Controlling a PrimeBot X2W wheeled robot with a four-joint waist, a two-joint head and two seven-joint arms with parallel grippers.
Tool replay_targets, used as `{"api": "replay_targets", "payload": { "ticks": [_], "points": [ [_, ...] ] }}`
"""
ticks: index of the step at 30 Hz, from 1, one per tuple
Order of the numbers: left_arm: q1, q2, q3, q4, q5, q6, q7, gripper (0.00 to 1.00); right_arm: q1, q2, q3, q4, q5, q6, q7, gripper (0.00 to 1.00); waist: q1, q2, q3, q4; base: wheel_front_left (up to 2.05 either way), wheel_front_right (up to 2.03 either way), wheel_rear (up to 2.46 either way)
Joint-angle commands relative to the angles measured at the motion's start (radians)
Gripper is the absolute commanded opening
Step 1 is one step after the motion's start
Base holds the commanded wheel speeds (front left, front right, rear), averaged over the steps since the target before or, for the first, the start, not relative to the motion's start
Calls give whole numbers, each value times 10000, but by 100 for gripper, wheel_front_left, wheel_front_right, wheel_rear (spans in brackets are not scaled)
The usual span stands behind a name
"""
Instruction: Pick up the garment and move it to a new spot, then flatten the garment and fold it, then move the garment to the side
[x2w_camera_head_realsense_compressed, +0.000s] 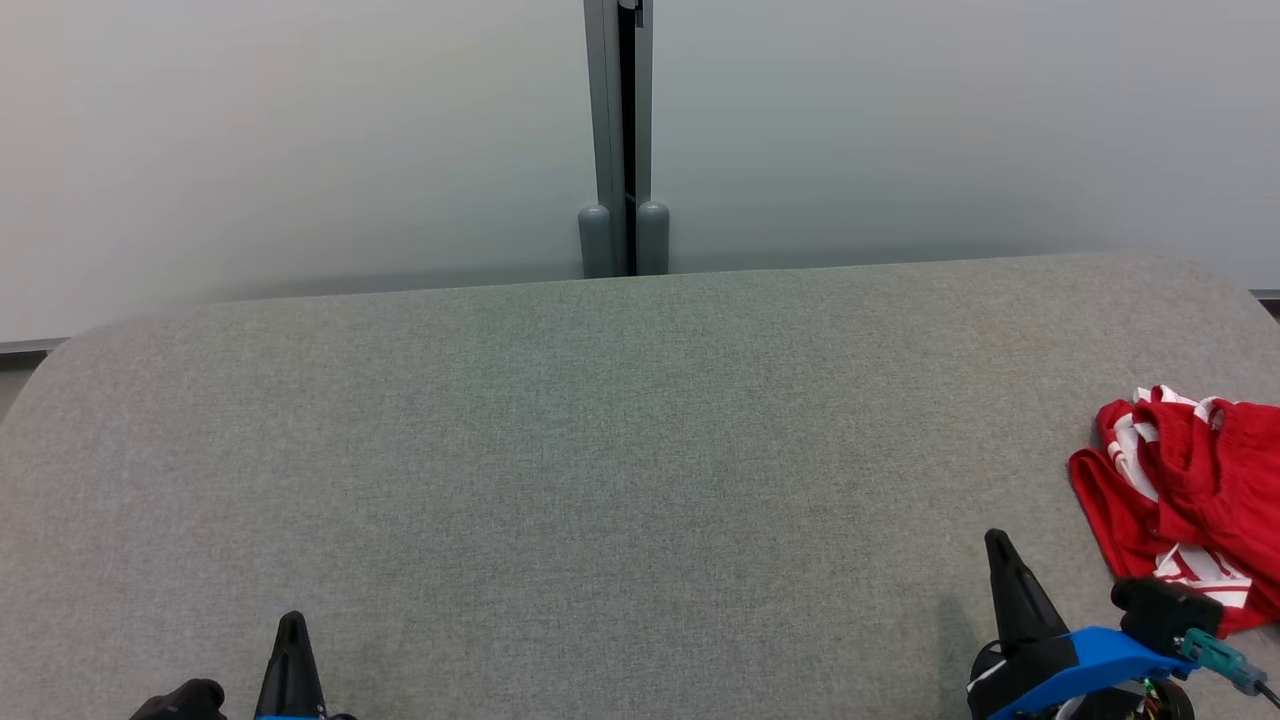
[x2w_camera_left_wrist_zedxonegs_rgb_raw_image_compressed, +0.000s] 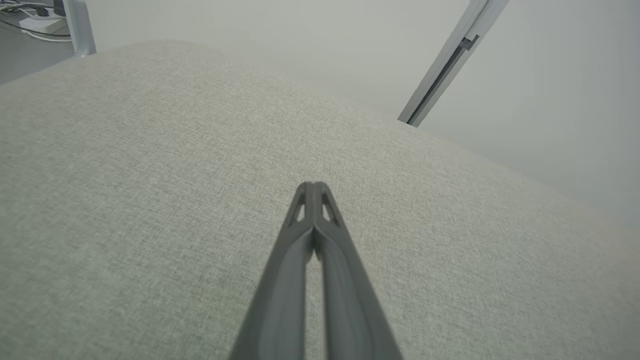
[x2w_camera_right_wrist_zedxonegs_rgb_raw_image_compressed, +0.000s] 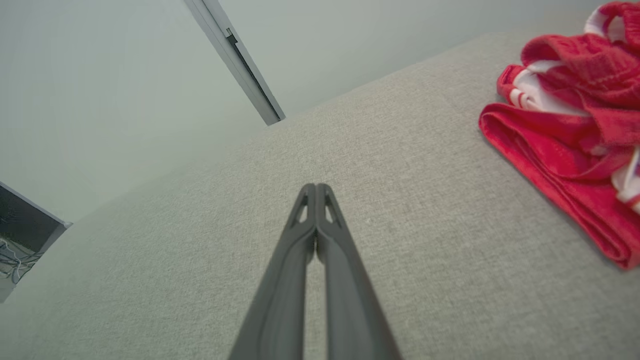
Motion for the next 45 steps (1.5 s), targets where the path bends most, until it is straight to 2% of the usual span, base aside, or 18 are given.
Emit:
{"api": "replay_targets", "payload": {
  "ticks": [1,21,45],
  "points": [
    [-345,43,61,-206,-452,-69,80,0,-94,-27,-64,-270,464,2,110,0,-1,-2,-1,2,0,0,0],
    [-783,53,250,-437,-3622,-364,827,0,-88,-36,-354,-800,3502,1,865,0,-1,-2,-10,13,0,0,0],
    [-1192,62,431,-639,-6651,-646,1564,0,-91,-47,-641,-1290,6410,1,1602,0,-1,-2,-21,27,0,0,0]
  ]
}}
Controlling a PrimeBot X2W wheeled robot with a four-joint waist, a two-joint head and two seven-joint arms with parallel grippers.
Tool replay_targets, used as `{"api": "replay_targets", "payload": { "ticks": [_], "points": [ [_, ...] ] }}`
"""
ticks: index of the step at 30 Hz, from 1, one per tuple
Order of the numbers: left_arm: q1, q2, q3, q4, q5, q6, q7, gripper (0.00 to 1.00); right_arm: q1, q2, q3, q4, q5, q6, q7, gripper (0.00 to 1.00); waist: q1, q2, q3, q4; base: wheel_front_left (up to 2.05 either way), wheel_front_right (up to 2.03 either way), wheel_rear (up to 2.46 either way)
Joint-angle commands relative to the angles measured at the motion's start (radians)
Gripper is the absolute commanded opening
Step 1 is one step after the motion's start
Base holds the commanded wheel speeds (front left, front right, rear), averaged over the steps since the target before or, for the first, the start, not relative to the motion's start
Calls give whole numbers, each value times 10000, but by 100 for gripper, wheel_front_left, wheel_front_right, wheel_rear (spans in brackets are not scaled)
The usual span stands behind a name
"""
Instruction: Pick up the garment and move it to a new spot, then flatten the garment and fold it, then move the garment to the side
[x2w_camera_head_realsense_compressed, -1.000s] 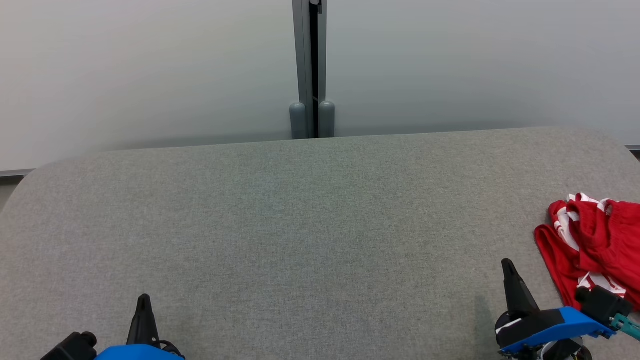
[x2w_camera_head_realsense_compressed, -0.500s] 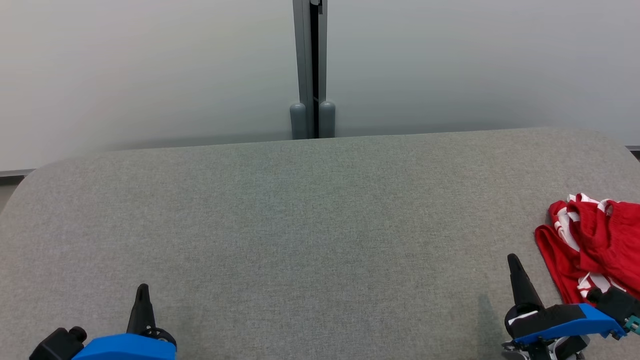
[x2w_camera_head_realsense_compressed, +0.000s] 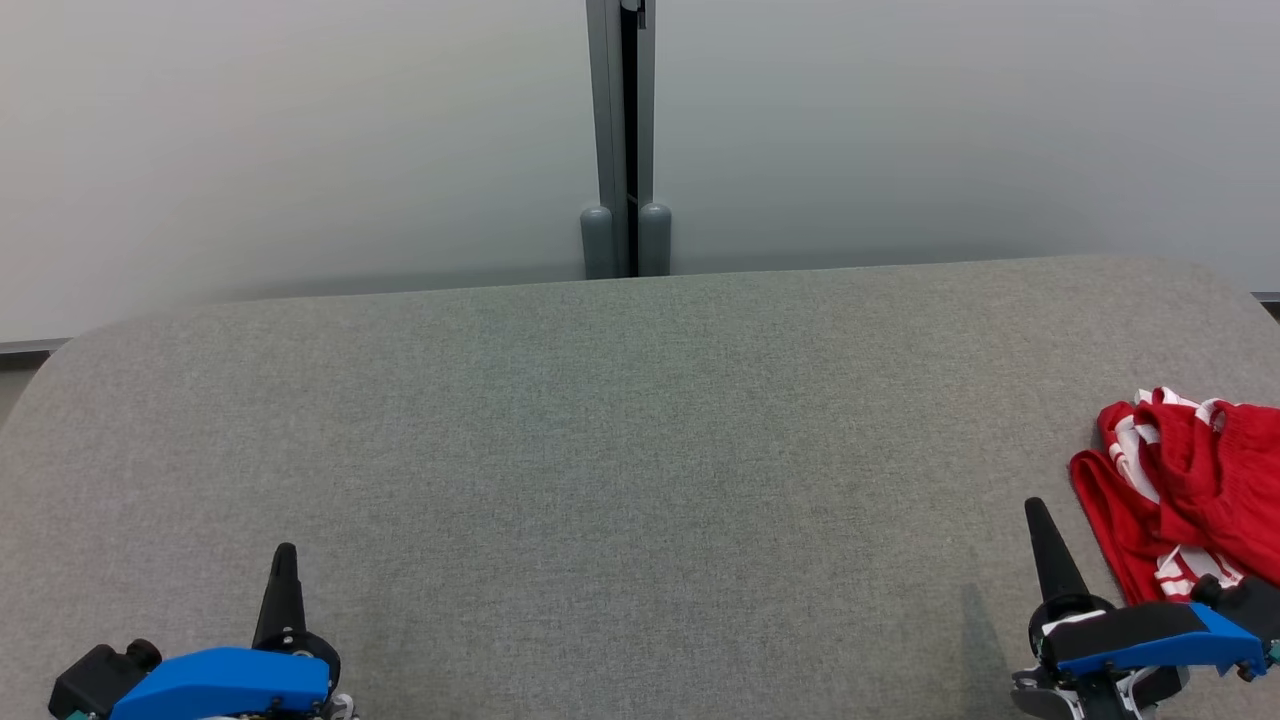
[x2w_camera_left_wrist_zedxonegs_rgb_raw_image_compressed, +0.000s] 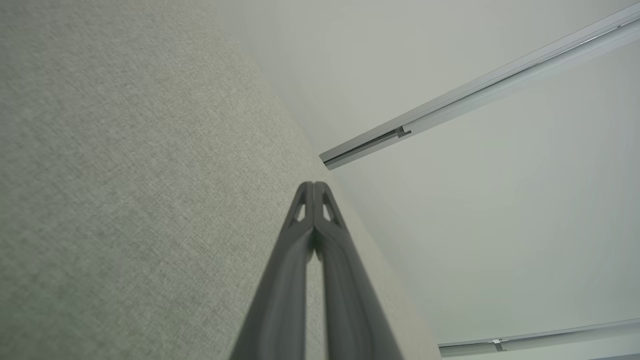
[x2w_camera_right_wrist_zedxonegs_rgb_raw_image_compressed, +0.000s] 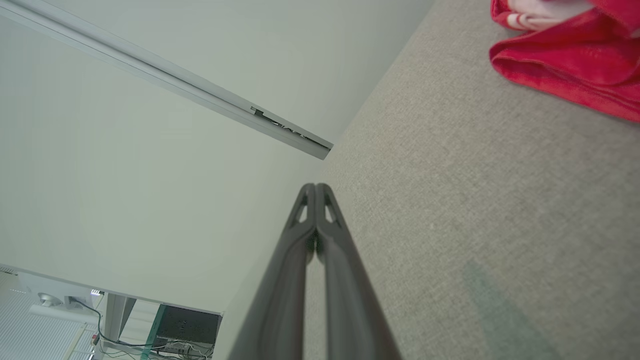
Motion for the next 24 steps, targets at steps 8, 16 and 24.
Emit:
{"api": "replay_targets", "payload": {
  "ticks": [8,16,24],
  "points": [
    [-349,52,93,-194,-1002,-127,240,0,-90,-46,-115,-287,983,1,264,0,-1,0,-4,5,0,0,0],
    [-453,54,147,-243,-1813,-210,433,0,-90,-48,-194,-413,1767,1,452,0,-1,0,-8,9,0,0,0],
    [-554,54,193,-292,-2573,-283,616,0,-89,-52,-262,-537,2499,1,627,0,-1,0,-11,14,0,0,0]
  ]
}}
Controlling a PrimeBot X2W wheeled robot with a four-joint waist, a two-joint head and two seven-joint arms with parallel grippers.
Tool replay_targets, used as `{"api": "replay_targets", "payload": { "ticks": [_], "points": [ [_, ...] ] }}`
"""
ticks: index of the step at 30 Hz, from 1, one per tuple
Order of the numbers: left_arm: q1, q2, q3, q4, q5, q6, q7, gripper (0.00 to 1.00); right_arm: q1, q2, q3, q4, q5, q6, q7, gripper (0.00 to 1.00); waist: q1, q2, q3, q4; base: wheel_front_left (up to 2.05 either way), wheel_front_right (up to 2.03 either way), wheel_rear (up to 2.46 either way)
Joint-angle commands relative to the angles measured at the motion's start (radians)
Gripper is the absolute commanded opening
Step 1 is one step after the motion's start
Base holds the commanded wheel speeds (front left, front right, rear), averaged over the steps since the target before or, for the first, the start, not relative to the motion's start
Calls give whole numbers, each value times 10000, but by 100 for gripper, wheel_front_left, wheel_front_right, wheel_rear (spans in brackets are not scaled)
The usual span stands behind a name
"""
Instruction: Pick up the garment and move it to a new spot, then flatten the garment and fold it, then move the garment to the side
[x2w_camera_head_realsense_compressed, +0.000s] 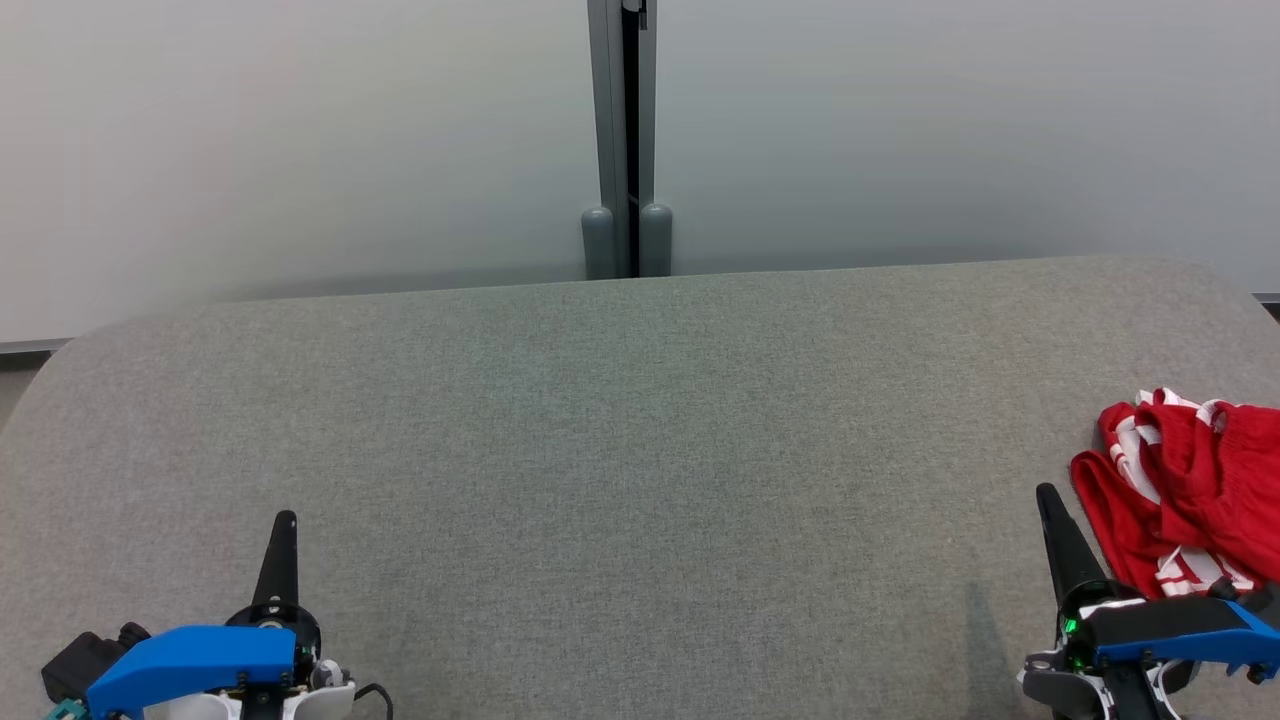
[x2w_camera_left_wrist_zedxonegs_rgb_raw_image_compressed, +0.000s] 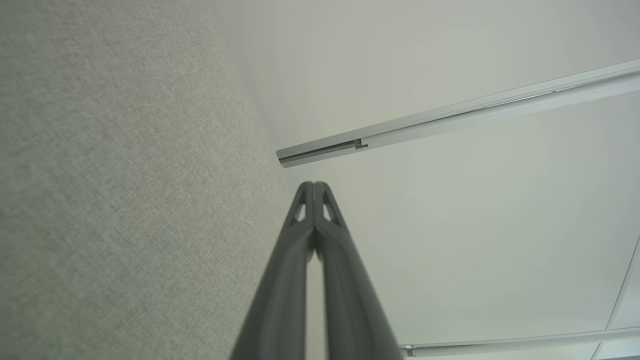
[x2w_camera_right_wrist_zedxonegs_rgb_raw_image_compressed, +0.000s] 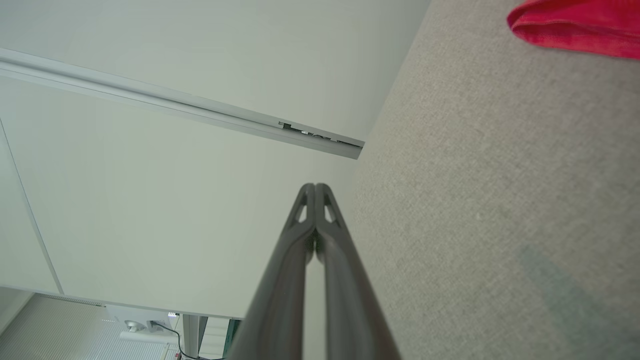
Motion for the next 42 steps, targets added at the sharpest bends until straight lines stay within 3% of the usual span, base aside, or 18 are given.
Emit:
{"api": "replay_targets", "payload": {
  "ticks": [1,42],
  "points": [
    [-200,41,64,-107,-242,-90,67,0,-83,-48,-41,-145,266,1,60,0,0,0,-1,1,0,0,0],
    [-567,42,227,-276,-3077,-343,759,0,-81,-59,-308,-579,2967,0,757,0,0,0,-18,21,0,0,0]
  ]
}}
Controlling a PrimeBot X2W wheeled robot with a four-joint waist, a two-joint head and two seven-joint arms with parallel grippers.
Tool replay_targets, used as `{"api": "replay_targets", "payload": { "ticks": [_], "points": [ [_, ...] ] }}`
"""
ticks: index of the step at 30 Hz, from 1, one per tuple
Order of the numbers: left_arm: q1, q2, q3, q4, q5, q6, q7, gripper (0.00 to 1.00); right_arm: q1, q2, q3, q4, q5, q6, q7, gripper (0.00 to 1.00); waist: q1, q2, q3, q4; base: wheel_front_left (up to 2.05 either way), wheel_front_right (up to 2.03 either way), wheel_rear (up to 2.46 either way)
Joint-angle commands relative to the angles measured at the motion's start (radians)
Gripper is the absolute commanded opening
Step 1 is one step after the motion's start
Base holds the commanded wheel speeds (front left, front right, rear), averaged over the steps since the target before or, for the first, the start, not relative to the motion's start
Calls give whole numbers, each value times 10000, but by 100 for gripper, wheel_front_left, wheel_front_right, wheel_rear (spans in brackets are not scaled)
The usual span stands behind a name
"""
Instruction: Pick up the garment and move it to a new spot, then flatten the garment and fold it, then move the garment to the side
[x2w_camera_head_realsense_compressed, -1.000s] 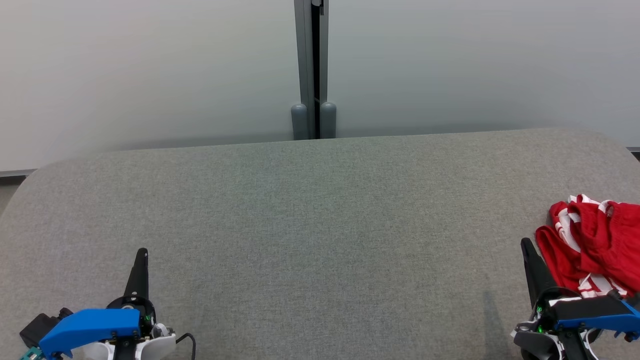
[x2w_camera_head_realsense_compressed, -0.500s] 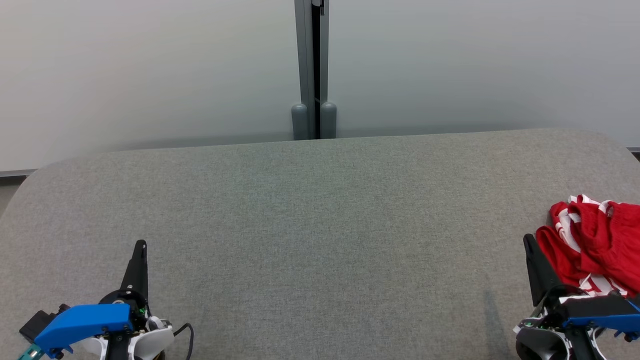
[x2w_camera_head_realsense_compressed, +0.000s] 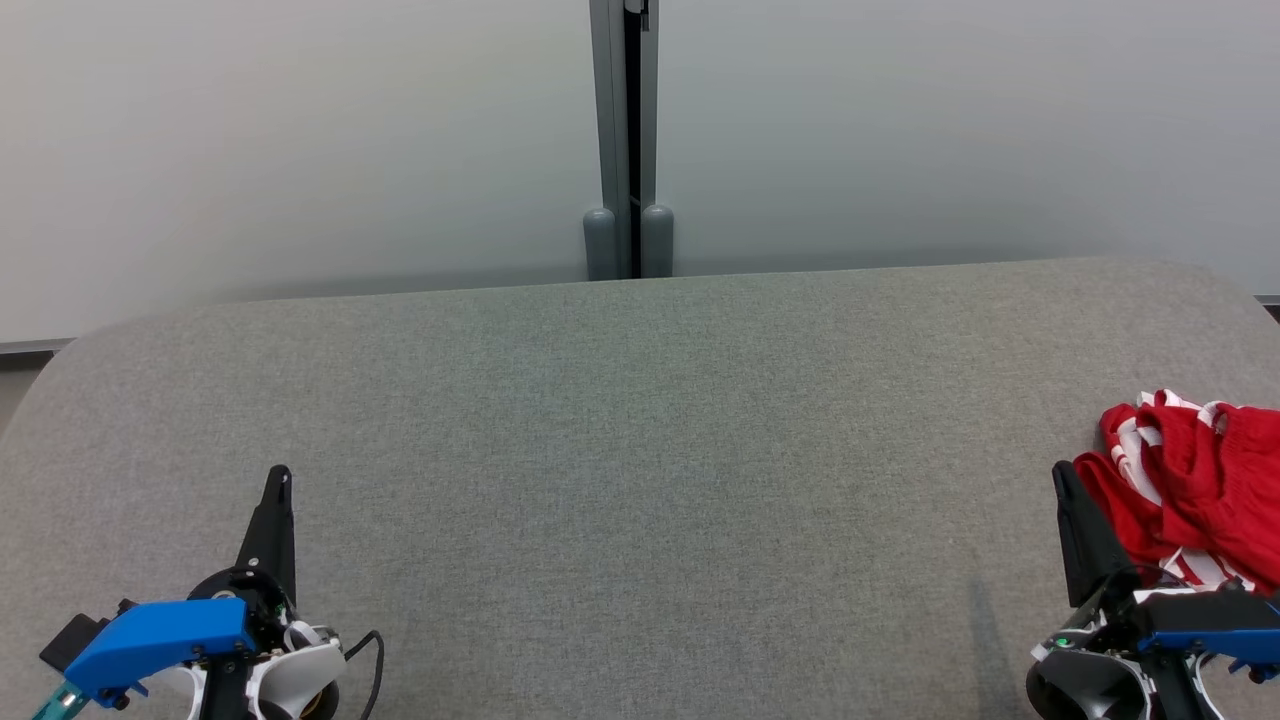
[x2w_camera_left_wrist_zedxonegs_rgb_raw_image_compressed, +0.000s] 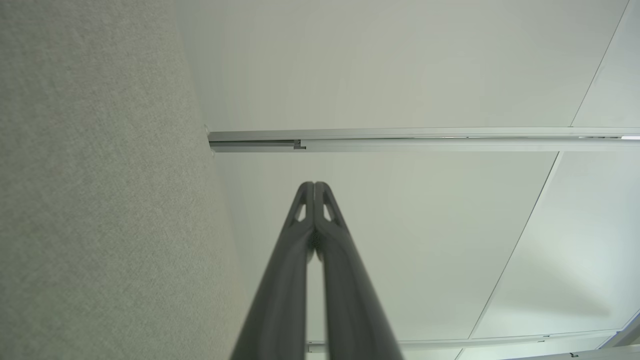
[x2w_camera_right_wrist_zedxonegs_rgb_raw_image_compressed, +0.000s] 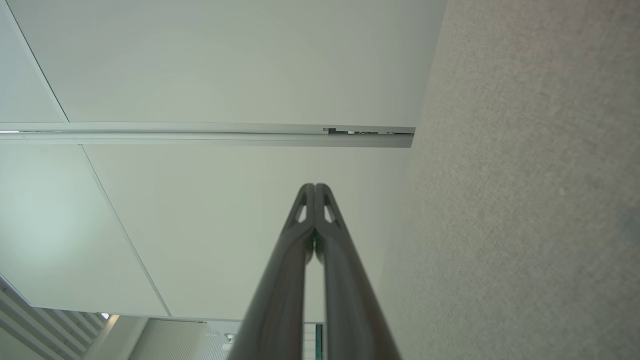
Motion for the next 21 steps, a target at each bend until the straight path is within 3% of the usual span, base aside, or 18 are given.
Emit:
{"api": "replay_targets", "payload": {
  "ticks": [1,21],
  "points": [
    [-104,27,24,-38,-36,-40,46,0,-72,-49,-21,-44,28,0,51,0,1,0,0,0,0,0,0],
    [-104,27,22,-40,-37,-40,43,0,-72,-49,-20,-43,28,0,50,0,1,0,0,0,0,0,0]
  ]
}}
